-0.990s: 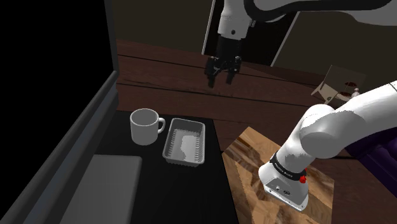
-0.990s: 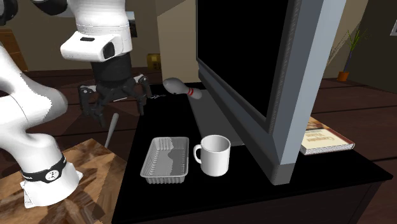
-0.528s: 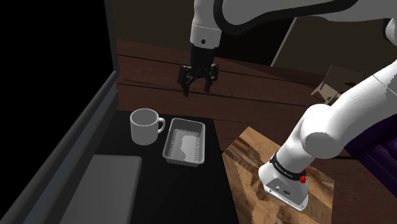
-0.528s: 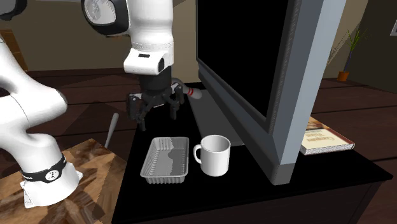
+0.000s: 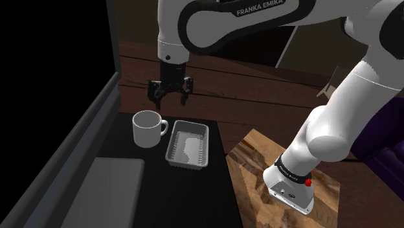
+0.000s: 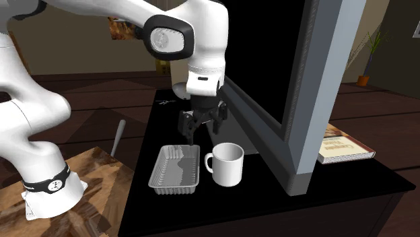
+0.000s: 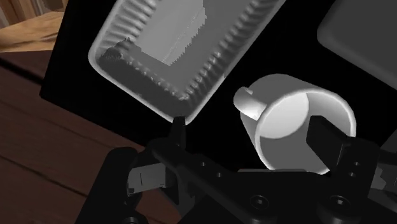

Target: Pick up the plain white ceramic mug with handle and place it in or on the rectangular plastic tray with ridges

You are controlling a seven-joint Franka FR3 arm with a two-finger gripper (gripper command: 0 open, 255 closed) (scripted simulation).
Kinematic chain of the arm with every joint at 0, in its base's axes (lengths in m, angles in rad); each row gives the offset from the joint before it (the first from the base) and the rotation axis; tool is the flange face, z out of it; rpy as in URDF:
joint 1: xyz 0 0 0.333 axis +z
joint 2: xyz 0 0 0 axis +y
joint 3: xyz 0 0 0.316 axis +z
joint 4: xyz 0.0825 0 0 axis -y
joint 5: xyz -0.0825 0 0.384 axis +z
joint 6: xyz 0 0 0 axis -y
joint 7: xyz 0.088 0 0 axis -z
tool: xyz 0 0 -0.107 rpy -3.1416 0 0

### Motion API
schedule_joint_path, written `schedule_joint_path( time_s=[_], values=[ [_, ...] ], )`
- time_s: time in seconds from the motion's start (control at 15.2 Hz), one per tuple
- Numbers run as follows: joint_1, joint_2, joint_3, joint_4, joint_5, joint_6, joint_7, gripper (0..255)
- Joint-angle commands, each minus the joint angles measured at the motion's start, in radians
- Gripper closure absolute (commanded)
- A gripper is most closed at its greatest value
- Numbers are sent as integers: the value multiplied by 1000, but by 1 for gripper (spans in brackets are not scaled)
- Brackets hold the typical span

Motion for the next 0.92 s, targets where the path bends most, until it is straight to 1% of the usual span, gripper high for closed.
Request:
schedule_joint_path(
  time_s=[0.0, 0.26, 0.53, 0.59, 0.86],
  values=[
    [15, 73, 16, 58, -36, 13, 52, 0],
    [61, 236, 30, 195, -121, 26, 153, 0],
    [128, 402, 22, 362, -201, 13, 238, 0],
    [132, 410, 20, 371, -205, 12, 241, 0],
    [134, 428, 16, 340, -214, 59, 247, 0]
  ],
)
